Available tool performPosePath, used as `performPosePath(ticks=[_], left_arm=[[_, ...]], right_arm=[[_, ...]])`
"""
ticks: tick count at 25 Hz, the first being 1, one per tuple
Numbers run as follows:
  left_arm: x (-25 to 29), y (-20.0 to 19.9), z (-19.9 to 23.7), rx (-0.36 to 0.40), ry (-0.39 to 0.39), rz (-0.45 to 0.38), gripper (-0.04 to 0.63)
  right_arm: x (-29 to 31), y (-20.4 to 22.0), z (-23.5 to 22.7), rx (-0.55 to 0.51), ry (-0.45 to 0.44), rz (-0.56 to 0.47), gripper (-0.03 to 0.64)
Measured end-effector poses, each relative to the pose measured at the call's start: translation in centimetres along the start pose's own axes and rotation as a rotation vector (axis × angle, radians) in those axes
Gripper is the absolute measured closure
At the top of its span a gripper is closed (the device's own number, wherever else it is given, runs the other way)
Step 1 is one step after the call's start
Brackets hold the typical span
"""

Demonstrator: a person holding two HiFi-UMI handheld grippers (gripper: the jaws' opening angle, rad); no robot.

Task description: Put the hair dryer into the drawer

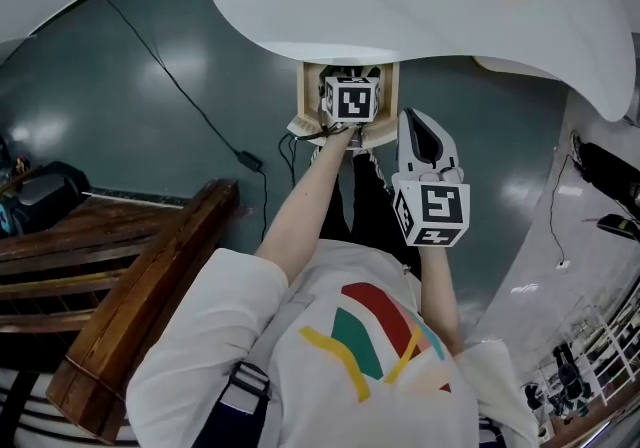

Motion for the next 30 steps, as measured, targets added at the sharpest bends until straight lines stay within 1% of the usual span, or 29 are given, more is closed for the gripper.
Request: performPosePath(ticks=[5, 8, 12, 16, 19, 22, 25, 26, 27, 28, 29, 30], left_arm=[[-1.6, -0.3, -1.1, -0.011, 0.005, 0.008, 0.284], [-3.5, -0.4, -1.5, -0.005, 0.004, 0.011, 0.284], [-6.2, -1.2, -2.3, -0.018, -0.005, 0.002, 0.284], [-9.6, -3.0, -2.9, -0.001, -0.024, -0.05, 0.284], [-11.8, -4.7, -3.5, 0.018, -0.016, -0.097, 0.285], [-14.1, -7.1, -3.6, 0.062, -0.009, -0.152, 0.287], [-16.4, -9.7, -3.7, 0.07, -0.008, -0.22, 0.295], [-17.3, -10.5, -3.8, 0.074, -0.019, -0.251, 0.306], [-18.3, -11.3, -3.8, 0.082, -0.039, -0.285, 0.339], [-19.3, -12.1, -3.8, 0.097, -0.063, -0.321, 0.41], [-20.3, -12.8, -3.7, 0.112, -0.086, -0.355, 0.446], [-21.2, -13.5, -3.6, 0.124, -0.105, -0.388, 0.461]], right_arm=[[-0.5, -1.2, -0.3, -0.022, -0.006, -0.018, 0.607], [-0.6, -1.9, -0.2, -0.026, -0.012, -0.037, 0.607], [-0.8, -3.2, -1.0, -0.042, -0.021, -0.065, 0.607], [-0.9, -4.8, -1.8, -0.025, -0.023, -0.1, 0.607], [-0.8, -5.9, -2.1, -0.028, -0.029, -0.126, 0.607], [-0.4, -7.3, -1.9, -0.031, -0.038, -0.162, 0.607], [-0.3, -8.6, -2.1, -0.028, -0.044, -0.189, 0.607], [-0.3, -9.0, -2.1, -0.026, -0.045, -0.196, 0.607], [-0.4, -9.4, -2.2, -0.024, -0.046, -0.204, 0.607], [-0.4, -9.8, -2.2, -0.021, -0.048, -0.213, 0.607], [-0.5, -10.2, -2.2, -0.018, -0.05, -0.224, 0.607], [-0.5, -10.5, -2.1, -0.017, -0.053, -0.234, 0.607]])
Point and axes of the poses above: the fingertips, and each gripper's own axes: x forward along the fingers, z to its left, y out of its underside, the point moved 6 cm from there along -x, backward along the fingers, and after that the axes turned 9 degrees about -z, right-handed, at the moved point
